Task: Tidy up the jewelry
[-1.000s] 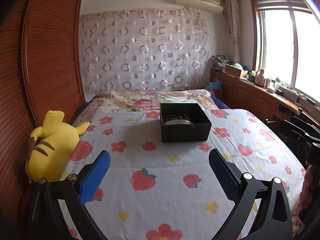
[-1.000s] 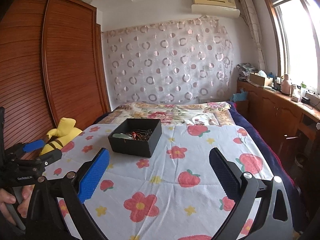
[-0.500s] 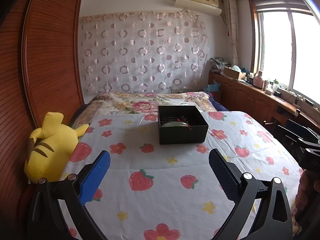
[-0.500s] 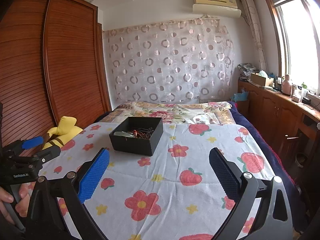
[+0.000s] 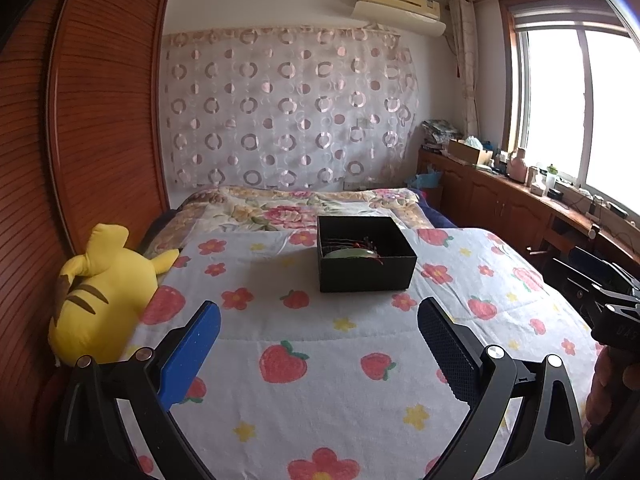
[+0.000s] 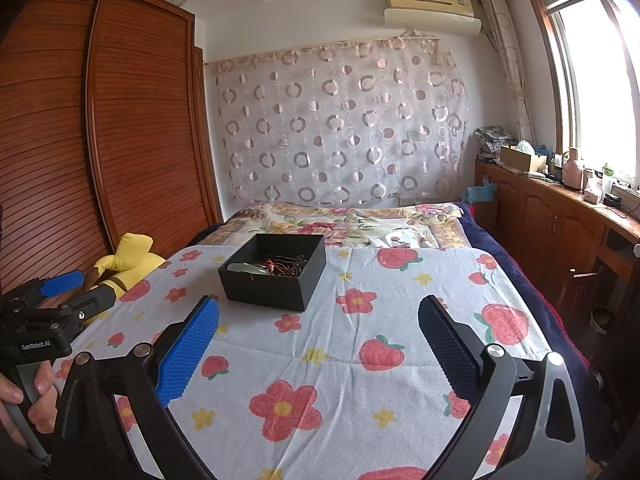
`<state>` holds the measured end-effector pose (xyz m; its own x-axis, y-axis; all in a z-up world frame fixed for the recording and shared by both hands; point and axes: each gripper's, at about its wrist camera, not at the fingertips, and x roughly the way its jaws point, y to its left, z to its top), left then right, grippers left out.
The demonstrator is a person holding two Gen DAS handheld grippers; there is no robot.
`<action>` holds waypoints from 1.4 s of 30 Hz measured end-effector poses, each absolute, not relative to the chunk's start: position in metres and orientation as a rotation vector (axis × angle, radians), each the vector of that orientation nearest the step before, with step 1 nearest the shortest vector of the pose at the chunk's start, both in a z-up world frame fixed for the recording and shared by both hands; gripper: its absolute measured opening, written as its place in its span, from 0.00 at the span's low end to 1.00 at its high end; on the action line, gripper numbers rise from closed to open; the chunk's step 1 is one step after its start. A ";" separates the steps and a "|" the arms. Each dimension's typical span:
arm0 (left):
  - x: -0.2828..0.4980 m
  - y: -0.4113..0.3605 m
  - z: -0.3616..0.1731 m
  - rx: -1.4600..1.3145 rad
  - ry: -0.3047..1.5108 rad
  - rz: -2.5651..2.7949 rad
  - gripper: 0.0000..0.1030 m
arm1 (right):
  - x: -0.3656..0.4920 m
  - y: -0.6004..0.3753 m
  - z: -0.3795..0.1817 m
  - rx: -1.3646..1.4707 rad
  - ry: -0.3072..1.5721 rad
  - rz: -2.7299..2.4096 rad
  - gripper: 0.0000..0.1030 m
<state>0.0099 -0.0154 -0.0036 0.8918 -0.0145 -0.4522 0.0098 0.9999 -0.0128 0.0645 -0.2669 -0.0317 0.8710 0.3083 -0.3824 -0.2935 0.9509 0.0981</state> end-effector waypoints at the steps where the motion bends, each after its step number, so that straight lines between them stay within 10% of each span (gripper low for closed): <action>1: 0.010 -0.016 -0.003 -0.010 0.469 -0.012 0.93 | 0.065 -0.267 -0.032 0.036 0.406 0.314 0.98; 42: 0.007 -0.018 0.003 -0.008 0.454 -0.012 0.93 | 0.065 -0.266 -0.035 0.036 0.402 0.314 0.98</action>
<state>0.0068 -0.0175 0.0028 0.8988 -0.0132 -0.4382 0.0094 0.9999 -0.0108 0.0647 -0.2657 -0.0352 0.8724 0.3080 -0.3795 -0.2936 0.9510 0.0968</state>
